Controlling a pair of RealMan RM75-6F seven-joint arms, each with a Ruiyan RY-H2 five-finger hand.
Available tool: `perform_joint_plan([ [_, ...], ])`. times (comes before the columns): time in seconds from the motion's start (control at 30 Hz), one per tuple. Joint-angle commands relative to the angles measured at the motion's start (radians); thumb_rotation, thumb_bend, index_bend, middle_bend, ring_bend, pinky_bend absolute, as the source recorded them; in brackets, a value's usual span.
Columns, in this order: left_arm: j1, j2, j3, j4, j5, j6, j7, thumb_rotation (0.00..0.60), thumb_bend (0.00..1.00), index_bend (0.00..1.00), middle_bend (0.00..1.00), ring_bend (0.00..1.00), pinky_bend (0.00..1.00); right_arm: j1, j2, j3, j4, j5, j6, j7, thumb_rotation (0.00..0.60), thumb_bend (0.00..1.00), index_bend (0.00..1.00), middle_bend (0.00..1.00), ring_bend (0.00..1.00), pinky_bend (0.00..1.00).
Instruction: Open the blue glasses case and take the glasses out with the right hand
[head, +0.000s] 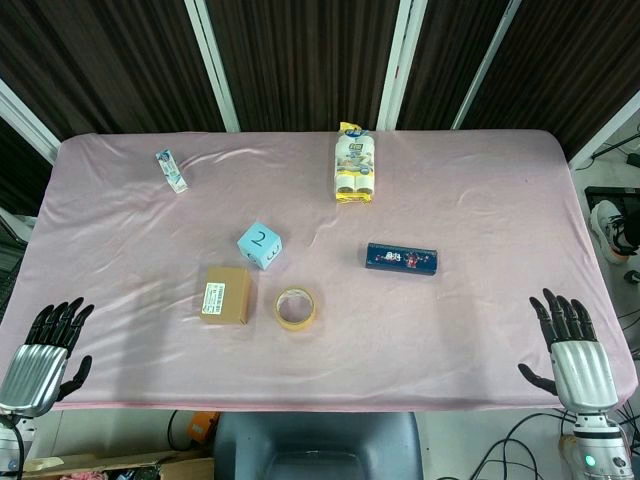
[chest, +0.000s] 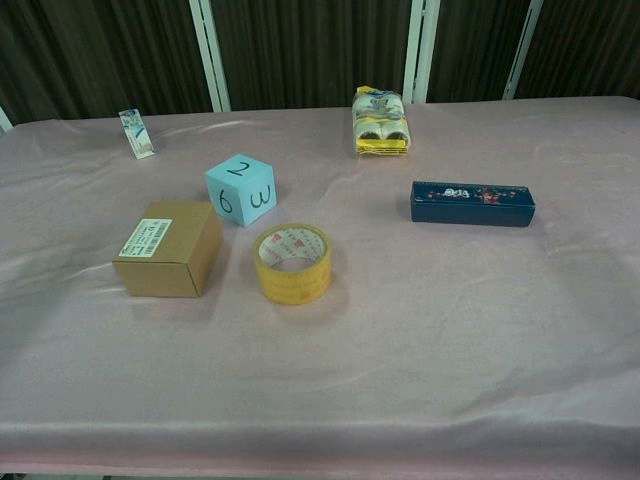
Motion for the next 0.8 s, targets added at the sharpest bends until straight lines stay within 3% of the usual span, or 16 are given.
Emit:
perform_joint_plan([
  [0.03, 0.002, 0.000, 0.001, 0.000, 0.002, 0.003, 0.001, 0.600, 0.42, 0.00, 0.00, 0.00, 0.04, 0.001, 0.000, 0.000, 0.000, 0.001, -0.003, 0.000, 0.600, 0.25, 0.00, 0.04, 0.00, 0.00],
  [0.23, 0.002, 0.004, 0.007, -0.002, 0.011, 0.001, -0.008, 0.600, 0.42, 0.00, 0.00, 0.00, 0.04, 0.008, -0.010, 0.007, 0.008, 0.001, -0.004, 0.004, 0.600, 0.25, 0.00, 0.04, 0.00, 0.00],
  [0.37, 0.000, 0.008, 0.005, -0.001, 0.018, 0.007, -0.028, 0.600, 0.42, 0.00, 0.00, 0.00, 0.04, 0.059, -0.041, 0.051, 0.051, 0.034, -0.058, 0.026, 0.600, 0.25, 0.00, 0.04, 0.00, 0.00],
  [0.47, -0.005, 0.011, 0.005, -0.001, 0.020, 0.002, -0.040, 0.600, 0.42, 0.00, 0.00, 0.00, 0.04, 0.126, -0.080, 0.115, 0.103, 0.071, -0.109, 0.026, 0.600, 0.25, 0.07, 0.05, 0.00, 0.00],
  [0.57, -0.005, 0.011, 0.005, -0.001, 0.020, 0.001, -0.042, 0.600, 0.42, 0.00, 0.00, 0.00, 0.04, 0.138, -0.089, 0.123, 0.115, 0.076, -0.120, 0.025, 0.600, 0.25, 0.16, 0.07, 0.00, 0.00],
  [0.8, -0.007, 0.015, 0.008, 0.003, 0.038, 0.011, -0.062, 0.600, 0.42, 0.00, 0.00, 0.00, 0.04, 0.360, -0.192, 0.200, 0.261, 0.203, -0.433, -0.031, 0.600, 0.32, 0.31, 0.16, 0.00, 0.00],
])
